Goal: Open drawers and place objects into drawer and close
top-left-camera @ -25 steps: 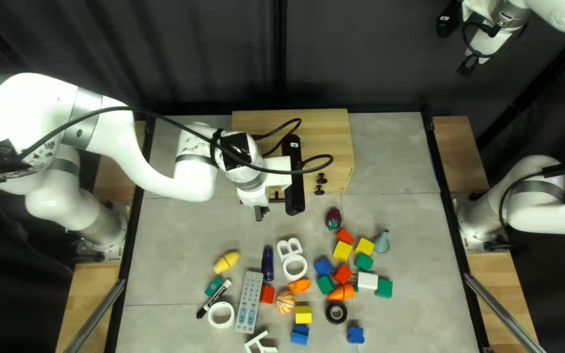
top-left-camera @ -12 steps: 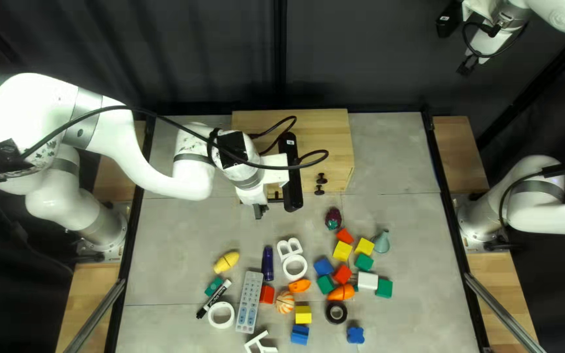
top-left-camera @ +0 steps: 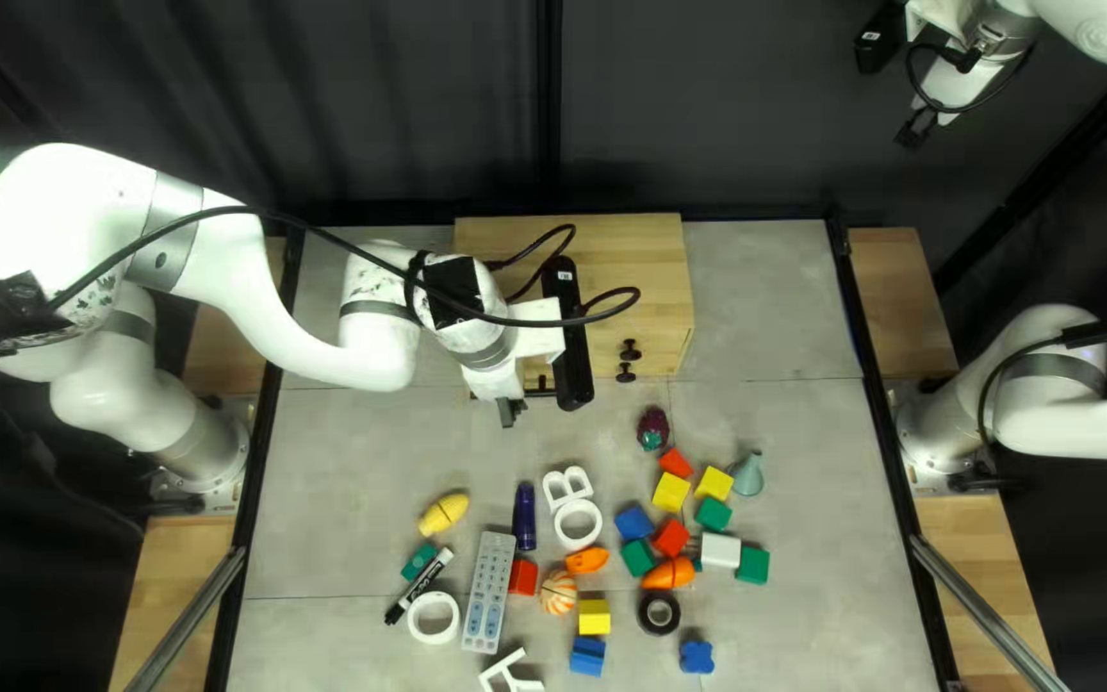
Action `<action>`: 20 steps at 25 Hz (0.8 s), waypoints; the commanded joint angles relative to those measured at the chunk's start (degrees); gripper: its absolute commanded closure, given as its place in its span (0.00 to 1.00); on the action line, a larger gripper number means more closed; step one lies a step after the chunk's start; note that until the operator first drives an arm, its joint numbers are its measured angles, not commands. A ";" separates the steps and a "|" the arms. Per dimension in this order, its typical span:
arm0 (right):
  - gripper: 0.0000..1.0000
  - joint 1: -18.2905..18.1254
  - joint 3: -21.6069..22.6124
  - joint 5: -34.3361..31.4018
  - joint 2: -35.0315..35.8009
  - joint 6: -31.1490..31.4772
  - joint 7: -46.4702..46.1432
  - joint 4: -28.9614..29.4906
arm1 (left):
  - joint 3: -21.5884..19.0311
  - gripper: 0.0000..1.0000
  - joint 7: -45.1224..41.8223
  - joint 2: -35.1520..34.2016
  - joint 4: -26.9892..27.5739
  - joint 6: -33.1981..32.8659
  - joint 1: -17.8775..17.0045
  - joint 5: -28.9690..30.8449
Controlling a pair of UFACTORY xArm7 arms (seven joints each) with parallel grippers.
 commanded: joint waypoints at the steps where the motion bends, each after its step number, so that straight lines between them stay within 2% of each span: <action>1: 0.00 0.00 0.00 0.00 0.00 0.00 0.00 0.00 | 0.10 0.00 -0.11 0.10 -0.11 -0.43 0.10 -0.04; 20: 0.00 0.00 0.00 0.00 0.00 0.00 0.00 0.00 | 0.34 0.00 -1.10 1.81 -0.31 -3.10 0.39 -0.17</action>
